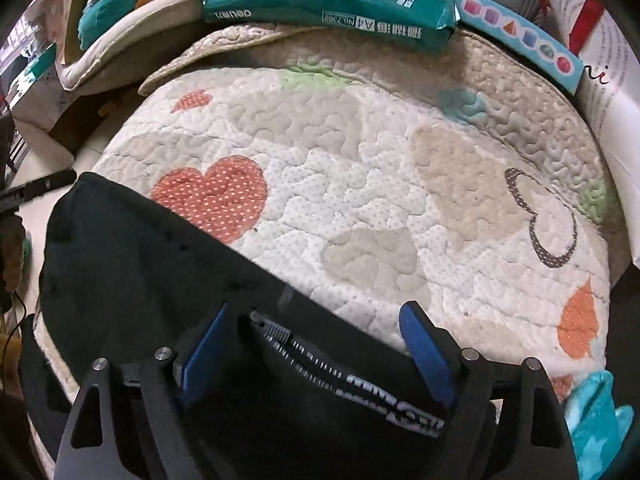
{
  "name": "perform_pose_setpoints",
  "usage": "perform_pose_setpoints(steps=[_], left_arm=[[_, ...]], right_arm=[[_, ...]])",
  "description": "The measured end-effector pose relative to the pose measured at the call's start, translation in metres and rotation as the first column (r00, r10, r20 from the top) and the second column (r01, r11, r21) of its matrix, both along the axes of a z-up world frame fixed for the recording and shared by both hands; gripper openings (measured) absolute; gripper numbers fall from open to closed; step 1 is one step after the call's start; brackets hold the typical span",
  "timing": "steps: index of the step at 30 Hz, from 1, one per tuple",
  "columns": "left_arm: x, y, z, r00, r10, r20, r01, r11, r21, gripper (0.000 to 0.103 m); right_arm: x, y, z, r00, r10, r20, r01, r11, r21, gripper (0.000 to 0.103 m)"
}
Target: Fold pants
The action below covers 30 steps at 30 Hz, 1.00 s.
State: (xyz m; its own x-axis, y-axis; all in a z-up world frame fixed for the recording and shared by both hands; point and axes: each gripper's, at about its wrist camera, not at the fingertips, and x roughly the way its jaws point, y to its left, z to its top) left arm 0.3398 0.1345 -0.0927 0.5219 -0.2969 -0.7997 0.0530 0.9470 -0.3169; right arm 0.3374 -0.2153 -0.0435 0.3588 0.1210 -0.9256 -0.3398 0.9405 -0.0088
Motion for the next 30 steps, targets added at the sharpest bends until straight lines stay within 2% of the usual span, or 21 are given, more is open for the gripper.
perform_pose_setpoints(steps=[2, 4, 5, 6, 7, 8, 9, 10, 11, 15, 22, 30], left_arm=[[-0.001, -0.012, -0.006, 0.999, -0.044, -0.013, 0.044, 0.999, 0.006, 0.103], [-0.003, -0.023, -0.005, 0.996, -0.088, -0.014, 0.088, 0.996, 0.019, 0.088], [-0.004, -0.025, 0.001, 0.995, -0.102, -0.008, 0.103, 0.995, 0.021, 0.072], [-0.006, -0.027, 0.006, 0.993, -0.114, 0.002, 0.114, 0.993, 0.037, 0.049], [-0.007, -0.03, 0.012, 0.992, -0.129, 0.015, 0.127, 0.99, 0.06, 0.037], [-0.009, -0.031, 0.017, 0.99, -0.137, 0.027, 0.135, 0.988, 0.078, 0.02], [-0.011, -0.032, 0.019, 0.989, -0.142, 0.028, 0.14, 0.987, 0.077, 0.015], [-0.012, -0.033, 0.021, 0.989, -0.142, 0.031, 0.139, 0.987, 0.081, 0.014], [-0.013, -0.034, 0.022, 0.99, -0.14, 0.035, 0.137, 0.986, 0.092, 0.014], [-0.021, -0.041, 0.032, 0.989, -0.142, 0.05, 0.134, 0.983, 0.129, 0.012], [-0.051, -0.035, 0.073, 0.985, -0.124, 0.123, 0.108, 0.986, 0.126, 0.012], [-0.119, -0.031, 0.112, 0.978, -0.094, 0.185, 0.07, 0.989, 0.134, 0.012]], right_arm=[[0.002, 0.001, -0.005, 1.0, 0.0, 0.003, 0.0, 1.0, -0.005, 0.088], [0.003, 0.002, -0.007, 1.0, -0.005, 0.006, 0.005, 1.0, -0.005, 0.086], [0.001, 0.001, -0.006, 1.0, -0.008, 0.009, 0.008, 1.0, -0.002, 0.08], [0.0, 0.0, -0.005, 1.0, -0.011, 0.015, 0.011, 1.0, 0.003, 0.07], [-0.003, -0.001, -0.003, 1.0, -0.007, 0.014, 0.007, 1.0, 0.019, 0.065], [-0.005, -0.001, -0.001, 1.0, -0.002, 0.01, 0.002, 0.999, 0.037, 0.052], [-0.008, 0.0, 0.001, 1.0, -0.001, 0.012, 0.001, 0.999, 0.035, 0.039], [-0.011, 0.002, 0.003, 1.0, -0.004, 0.027, 0.004, 1.0, -0.003, 0.024], [-0.013, 0.001, 0.003, 1.0, -0.001, 0.016, 0.001, 1.0, 0.0, 0.009], [-0.025, -0.002, 0.016, 1.0, -0.018, 0.017, 0.017, 0.999, 0.028, 0.004], [-0.06, 0.002, 0.048, 0.997, -0.024, 0.067, 0.022, 0.999, 0.037, 0.003], [-0.137, 0.007, 0.079, 0.995, -0.007, 0.102, 0.001, 0.998, 0.061, 0.002]])
